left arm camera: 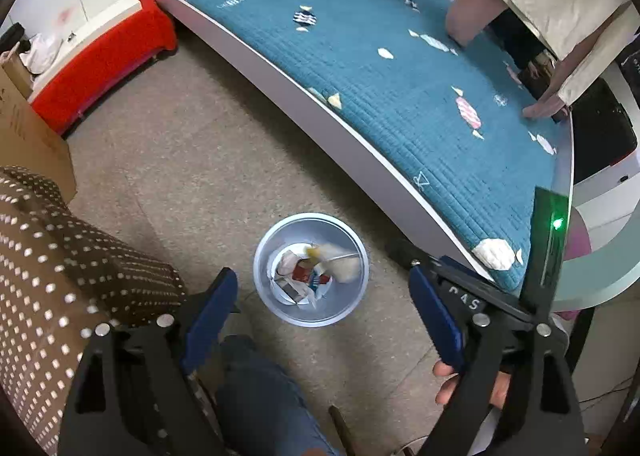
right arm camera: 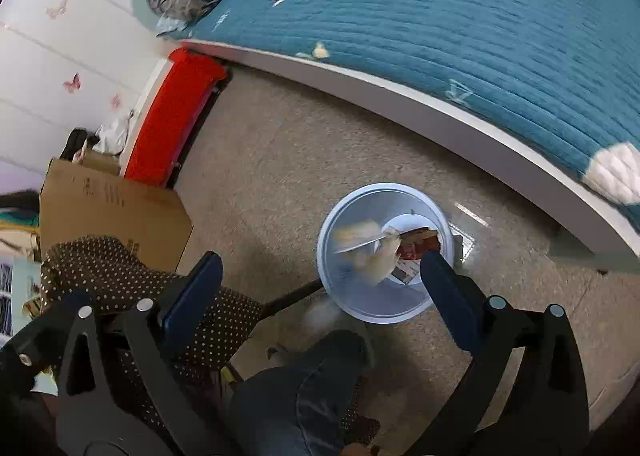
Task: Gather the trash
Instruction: 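Open both grippers to drop the box and tube into the bin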
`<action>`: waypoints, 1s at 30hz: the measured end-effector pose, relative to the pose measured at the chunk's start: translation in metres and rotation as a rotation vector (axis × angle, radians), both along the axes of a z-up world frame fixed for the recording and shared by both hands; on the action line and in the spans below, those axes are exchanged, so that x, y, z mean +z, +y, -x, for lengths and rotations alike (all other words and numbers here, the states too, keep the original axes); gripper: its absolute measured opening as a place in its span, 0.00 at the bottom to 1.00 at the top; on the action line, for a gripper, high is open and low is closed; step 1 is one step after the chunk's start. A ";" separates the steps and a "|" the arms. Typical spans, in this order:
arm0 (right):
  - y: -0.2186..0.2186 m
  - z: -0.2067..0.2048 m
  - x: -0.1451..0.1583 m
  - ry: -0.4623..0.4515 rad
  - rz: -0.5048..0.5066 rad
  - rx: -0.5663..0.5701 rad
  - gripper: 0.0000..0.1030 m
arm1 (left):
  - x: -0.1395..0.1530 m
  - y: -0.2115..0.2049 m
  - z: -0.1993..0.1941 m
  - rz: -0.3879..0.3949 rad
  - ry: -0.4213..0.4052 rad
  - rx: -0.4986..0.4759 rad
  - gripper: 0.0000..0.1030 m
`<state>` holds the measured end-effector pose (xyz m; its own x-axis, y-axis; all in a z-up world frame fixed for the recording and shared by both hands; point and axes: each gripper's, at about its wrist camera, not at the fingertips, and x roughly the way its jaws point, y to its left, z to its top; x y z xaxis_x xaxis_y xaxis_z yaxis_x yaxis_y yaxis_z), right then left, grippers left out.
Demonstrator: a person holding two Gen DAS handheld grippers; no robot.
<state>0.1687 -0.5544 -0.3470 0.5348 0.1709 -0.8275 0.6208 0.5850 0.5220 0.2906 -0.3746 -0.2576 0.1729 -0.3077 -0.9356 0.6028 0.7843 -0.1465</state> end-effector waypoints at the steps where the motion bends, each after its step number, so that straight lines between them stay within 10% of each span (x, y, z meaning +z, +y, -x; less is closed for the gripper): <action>1: 0.002 0.004 0.004 -0.005 0.009 -0.004 0.94 | 0.006 0.003 0.003 0.010 -0.028 -0.006 0.83; 30: 0.120 0.052 0.243 -0.371 0.350 0.090 0.94 | 0.182 0.139 0.103 0.329 -0.453 0.109 0.91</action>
